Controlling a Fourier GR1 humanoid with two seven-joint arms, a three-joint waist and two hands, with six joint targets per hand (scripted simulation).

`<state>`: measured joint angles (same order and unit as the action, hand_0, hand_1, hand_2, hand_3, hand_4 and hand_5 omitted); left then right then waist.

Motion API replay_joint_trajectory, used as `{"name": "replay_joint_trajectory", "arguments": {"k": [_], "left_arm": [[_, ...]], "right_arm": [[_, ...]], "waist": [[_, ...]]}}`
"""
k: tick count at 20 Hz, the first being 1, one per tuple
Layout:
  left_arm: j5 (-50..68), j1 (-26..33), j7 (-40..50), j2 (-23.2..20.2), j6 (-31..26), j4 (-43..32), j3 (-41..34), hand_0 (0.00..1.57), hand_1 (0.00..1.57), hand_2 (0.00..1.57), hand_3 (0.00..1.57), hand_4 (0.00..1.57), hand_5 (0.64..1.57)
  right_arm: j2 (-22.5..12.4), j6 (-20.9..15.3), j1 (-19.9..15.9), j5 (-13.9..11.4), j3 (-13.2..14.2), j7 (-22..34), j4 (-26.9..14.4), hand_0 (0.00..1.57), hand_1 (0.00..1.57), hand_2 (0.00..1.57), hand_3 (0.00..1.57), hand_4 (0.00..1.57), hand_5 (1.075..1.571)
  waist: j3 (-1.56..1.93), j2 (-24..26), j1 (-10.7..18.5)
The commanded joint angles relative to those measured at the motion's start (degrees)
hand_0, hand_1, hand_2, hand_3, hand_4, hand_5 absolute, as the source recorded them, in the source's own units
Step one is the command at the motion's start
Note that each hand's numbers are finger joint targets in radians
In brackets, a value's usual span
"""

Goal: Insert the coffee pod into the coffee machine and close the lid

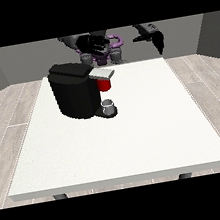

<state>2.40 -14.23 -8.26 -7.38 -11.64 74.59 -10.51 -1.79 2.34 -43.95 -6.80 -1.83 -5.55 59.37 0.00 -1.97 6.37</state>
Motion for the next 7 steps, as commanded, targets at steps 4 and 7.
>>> {"name": "replay_joint_trajectory", "arguments": {"k": [4, 7], "left_arm": [[0.06, 3.68, -0.91, 0.37, 0.56, -0.07, -0.2, 0.0, 0.0, 0.0, 0.0, 0.14, 1.571], [-0.48, 6.64, -4.5, 2.06, 1.62, -0.6, 0.12, 0.0, 0.0, 0.0, 0.0, 0.19, 1.571]], "right_arm": [[1.75, 2.0, 14.59, 9.35, -4.96, -5.39, 5.35, 0.0, 0.0, 0.0, 0.0, 0.29, 1.571], [1.77, -0.9, 21.62, 10.08, -6.79, -7.59, 6.84, 0.0, 0.0, 0.0, 0.0, 0.16, 1.571]], "waist": [[0.01, 6.9, -3.61], [0.0, 7.82, -5.76]]}}
